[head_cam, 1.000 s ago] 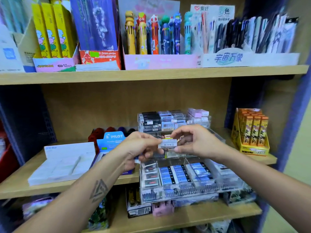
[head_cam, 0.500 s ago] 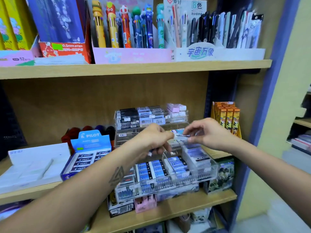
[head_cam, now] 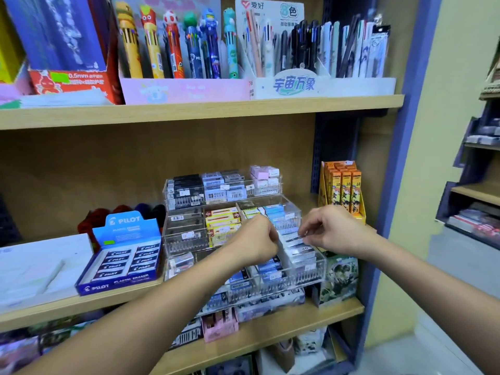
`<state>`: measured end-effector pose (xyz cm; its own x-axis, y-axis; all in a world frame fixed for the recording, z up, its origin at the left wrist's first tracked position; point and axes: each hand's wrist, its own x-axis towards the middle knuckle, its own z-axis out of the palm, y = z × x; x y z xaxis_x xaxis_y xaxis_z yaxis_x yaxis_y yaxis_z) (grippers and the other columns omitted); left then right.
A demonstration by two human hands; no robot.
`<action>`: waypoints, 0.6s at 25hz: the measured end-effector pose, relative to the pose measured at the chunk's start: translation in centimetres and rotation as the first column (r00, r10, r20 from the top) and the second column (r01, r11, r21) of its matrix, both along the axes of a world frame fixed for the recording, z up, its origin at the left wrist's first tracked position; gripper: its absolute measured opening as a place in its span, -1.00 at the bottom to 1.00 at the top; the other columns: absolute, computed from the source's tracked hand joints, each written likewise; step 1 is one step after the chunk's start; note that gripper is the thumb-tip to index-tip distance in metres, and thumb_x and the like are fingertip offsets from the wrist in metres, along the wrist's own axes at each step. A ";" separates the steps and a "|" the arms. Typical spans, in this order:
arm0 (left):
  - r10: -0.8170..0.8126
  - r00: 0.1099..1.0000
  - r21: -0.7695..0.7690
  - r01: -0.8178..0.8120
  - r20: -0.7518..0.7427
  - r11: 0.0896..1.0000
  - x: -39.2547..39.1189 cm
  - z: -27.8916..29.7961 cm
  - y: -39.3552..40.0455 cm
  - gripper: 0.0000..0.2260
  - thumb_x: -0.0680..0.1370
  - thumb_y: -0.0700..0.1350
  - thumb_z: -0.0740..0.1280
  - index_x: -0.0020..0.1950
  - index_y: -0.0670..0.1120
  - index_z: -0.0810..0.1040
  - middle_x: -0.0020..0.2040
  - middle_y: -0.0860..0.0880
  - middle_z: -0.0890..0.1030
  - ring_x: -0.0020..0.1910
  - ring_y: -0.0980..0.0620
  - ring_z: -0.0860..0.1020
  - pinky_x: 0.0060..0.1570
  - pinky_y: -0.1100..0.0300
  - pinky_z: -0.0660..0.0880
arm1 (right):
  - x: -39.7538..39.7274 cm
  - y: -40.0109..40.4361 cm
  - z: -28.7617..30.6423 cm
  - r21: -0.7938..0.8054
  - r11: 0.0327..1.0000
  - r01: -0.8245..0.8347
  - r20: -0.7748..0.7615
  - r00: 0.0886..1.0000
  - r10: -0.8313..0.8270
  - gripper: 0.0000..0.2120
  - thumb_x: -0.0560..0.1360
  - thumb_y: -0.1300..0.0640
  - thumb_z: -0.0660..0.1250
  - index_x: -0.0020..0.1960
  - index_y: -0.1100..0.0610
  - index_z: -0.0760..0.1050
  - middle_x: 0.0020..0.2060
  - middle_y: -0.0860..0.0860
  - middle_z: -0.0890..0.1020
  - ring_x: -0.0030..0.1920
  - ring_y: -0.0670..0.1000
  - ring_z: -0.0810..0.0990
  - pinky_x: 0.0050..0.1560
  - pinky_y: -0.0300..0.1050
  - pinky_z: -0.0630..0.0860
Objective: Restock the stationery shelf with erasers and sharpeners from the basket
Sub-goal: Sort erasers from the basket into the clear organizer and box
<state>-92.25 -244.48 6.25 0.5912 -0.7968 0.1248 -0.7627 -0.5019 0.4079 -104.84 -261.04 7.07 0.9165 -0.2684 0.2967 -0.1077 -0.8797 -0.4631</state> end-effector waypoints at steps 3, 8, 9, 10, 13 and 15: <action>0.010 0.998 -0.009 -0.010 -0.058 1.000 -0.5 0.5 0.2 -0.79 0.42 -0.29 0.32 -0.14 -0.11 0.73 -0.24 -0.04 0.68 -0.22 0.02 0.61 -0.20 0.01 0.64 | 0.0 0.2 -0.3 -0.048 0.999 -0.004 -0.002 1.000 0.004 -0.89 0.41 0.21 0.53 -0.14 0.01 0.71 -0.15 -0.13 0.62 -0.17 -0.13 0.62 -0.07 -0.10 0.62; -0.118 0.561 -0.340 -0.310 -0.819 0.888 -0.9 2.6 2.2 -0.68 0.62 0.00 0.27 0.16 -0.25 0.52 -0.17 -0.19 0.60 -0.50 0.03 0.37 -0.58 0.31 0.22 | 0.1 2.4 1.2 -0.030 0.999 -0.030 0.113 0.993 0.033 -0.88 0.47 0.05 0.48 0.00 -0.05 0.69 -0.10 -0.13 0.59 -0.13 -0.12 0.58 -0.09 -0.14 0.56; -0.194 0.406 -0.349 -0.352 -0.893 0.868 -0.6 2.9 2.8 -0.62 0.63 0.10 0.22 0.18 -0.22 0.47 -0.16 -0.20 0.58 -0.49 0.02 0.37 -0.57 0.32 0.21 | 0.3 3.5 1.8 0.036 0.996 -0.084 0.161 0.984 0.078 -0.83 0.46 0.05 0.49 0.05 -0.04 0.68 -0.09 -0.13 0.61 -0.13 -0.12 0.58 -0.10 -0.17 0.55; -0.253 0.304 -0.357 -0.360 -0.918 0.862 -0.5 3.0 3.3 -0.58 0.63 0.17 0.17 0.19 -0.19 0.44 -0.17 -0.19 0.56 -0.47 0.00 0.37 -0.55 0.30 0.21 | 0.5 4.8 2.3 0.105 0.982 -0.154 0.196 0.972 0.131 -0.78 0.45 0.06 0.50 0.10 -0.03 0.66 -0.08 -0.13 0.63 -0.11 -0.12 0.59 -0.10 -0.21 0.55; -0.368 0.196 -0.415 -0.336 -0.909 0.846 -0.5 3.3 4.6 -0.52 0.64 0.24 0.06 0.13 -0.16 0.48 -0.24 -0.12 0.53 -0.39 -0.01 0.40 -0.46 0.24 0.28 | 1.5 8.4 2.7 0.176 0.941 -0.291 0.185 0.948 0.258 -0.64 0.38 0.08 0.58 0.15 0.02 0.61 -0.05 -0.11 0.66 -0.08 -0.13 0.61 -0.06 -0.25 0.55; -0.369 0.215 -0.424 -0.363 -0.905 0.830 -0.4 3.3 5.2 -0.50 0.64 0.24 0.04 -0.05 -0.15 0.51 -0.31 -0.08 0.49 -0.38 0.00 0.37 -0.42 0.23 0.30 | 2.2 9.6 2.5 0.176 0.925 -0.337 0.143 0.938 0.315 -0.60 0.35 0.07 0.60 0.14 0.05 0.58 -0.06 -0.04 0.65 -0.12 -0.09 0.61 -0.04 -0.21 0.56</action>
